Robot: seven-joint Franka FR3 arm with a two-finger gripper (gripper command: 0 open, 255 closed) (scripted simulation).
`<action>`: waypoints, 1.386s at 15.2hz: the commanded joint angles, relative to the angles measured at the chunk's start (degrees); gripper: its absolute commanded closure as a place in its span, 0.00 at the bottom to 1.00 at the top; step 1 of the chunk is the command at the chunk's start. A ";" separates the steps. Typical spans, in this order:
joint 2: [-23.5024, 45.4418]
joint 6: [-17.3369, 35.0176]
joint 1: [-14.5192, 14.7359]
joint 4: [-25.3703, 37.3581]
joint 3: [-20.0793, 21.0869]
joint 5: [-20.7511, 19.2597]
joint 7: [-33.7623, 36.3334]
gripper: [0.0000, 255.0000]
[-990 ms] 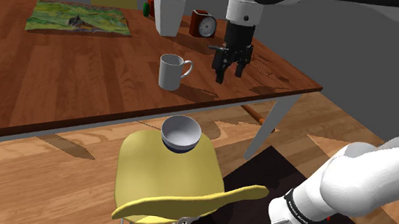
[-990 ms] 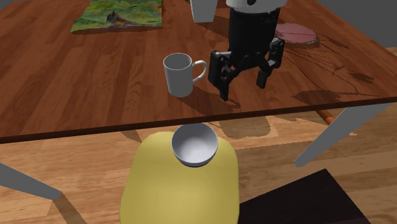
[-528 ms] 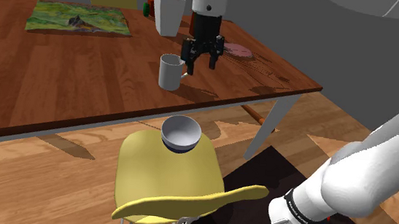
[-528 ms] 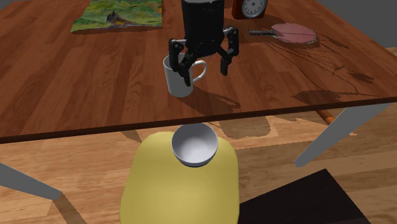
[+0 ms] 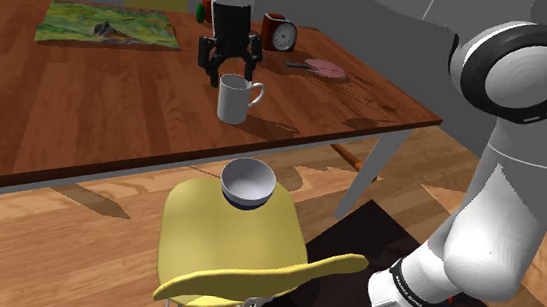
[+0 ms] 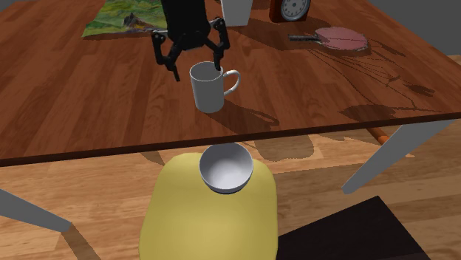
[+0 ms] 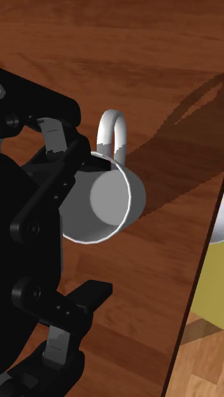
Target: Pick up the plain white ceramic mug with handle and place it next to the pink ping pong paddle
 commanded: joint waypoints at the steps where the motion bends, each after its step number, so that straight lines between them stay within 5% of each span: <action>1: 5.43 -2.90 1.79 8.11 0.10 -1.46 1.44 0.00; 9: 2.40 4.49 0.79 -2.27 0.07 -0.70 1.23 0.00; 16: 2.40 4.48 0.79 -2.26 0.07 -0.70 1.23 0.00; 17: 2.40 4.48 0.79 -2.26 0.07 -0.70 1.23 1.00; 21: 2.40 4.48 0.79 -2.26 0.07 -0.70 1.23 1.00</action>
